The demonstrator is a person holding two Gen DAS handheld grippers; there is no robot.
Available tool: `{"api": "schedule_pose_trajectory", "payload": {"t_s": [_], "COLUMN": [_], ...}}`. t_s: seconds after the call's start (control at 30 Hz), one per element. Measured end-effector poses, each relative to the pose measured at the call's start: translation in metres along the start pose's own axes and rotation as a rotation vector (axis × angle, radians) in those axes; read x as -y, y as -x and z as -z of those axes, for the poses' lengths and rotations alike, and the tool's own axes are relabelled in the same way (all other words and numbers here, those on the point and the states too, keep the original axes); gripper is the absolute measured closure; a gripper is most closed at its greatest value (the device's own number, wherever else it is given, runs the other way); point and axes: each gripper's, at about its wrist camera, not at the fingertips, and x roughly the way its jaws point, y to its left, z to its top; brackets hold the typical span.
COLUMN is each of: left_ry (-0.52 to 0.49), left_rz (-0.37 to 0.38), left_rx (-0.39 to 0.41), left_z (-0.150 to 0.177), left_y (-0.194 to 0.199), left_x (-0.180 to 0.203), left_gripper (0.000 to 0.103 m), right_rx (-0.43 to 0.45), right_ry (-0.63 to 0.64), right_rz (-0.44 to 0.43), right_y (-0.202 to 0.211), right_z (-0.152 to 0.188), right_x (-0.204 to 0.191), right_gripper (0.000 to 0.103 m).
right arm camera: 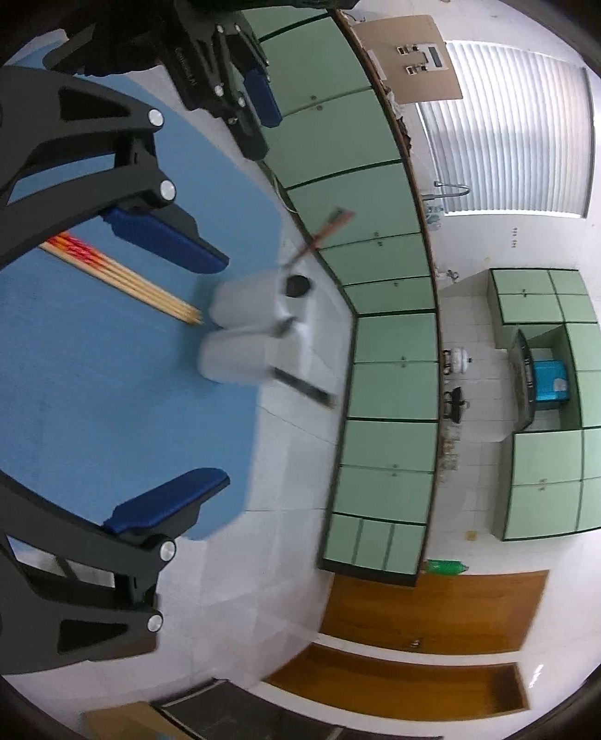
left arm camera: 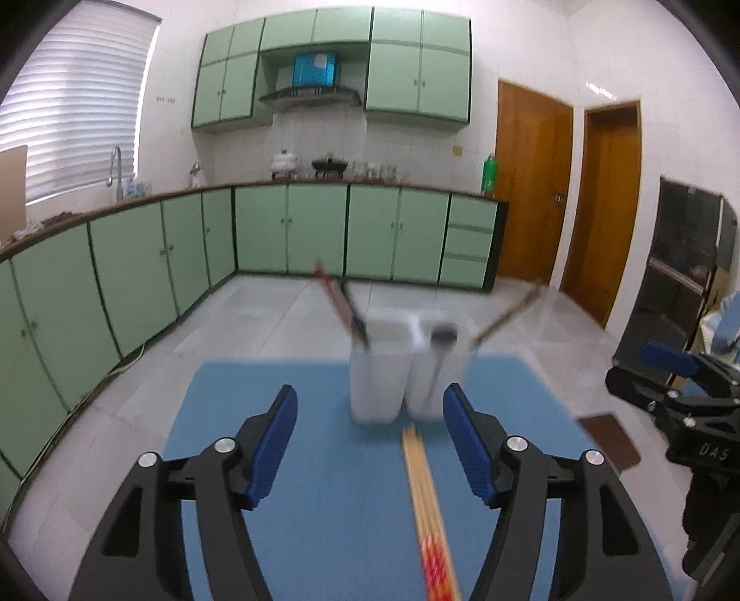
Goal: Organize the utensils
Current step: 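Move both open tools back to the remaining chopsticks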
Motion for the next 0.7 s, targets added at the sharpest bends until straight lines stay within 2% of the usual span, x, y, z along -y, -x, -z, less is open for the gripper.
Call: {"api": "schedule_pose_trajectory", "payload": {"t_s": [0.13, 0.4, 0.53, 0.7], "left_ry": [0.013, 0.004, 0.006, 0.003], "left_rz": [-0.01, -0.053, -0.061, -0.073], "left_rx": [-0.1, -0.272, -0.305, -0.318], "left_z": [0.044, 0.11, 0.126, 0.135], "left_y": [-0.005, -0.026, -0.029, -0.031], "left_x": [-0.007, -0.017, -0.021, -0.019], "left_gripper": [0.035, 0.035, 0.035, 0.034], "right_rx": [-0.046, -0.213, -0.273, -0.314], "right_ry": [-0.032, -0.09, -0.095, -0.087], "right_rz": [0.004, -0.011, -0.029, -0.037], "right_y": [-0.003, -0.024, -0.032, -0.039], "right_z": [0.035, 0.104, 0.127, 0.139], "right_x": [-0.012, -0.034, -0.051, -0.071], "right_gripper": [0.017, 0.016, 0.017, 0.02]}}
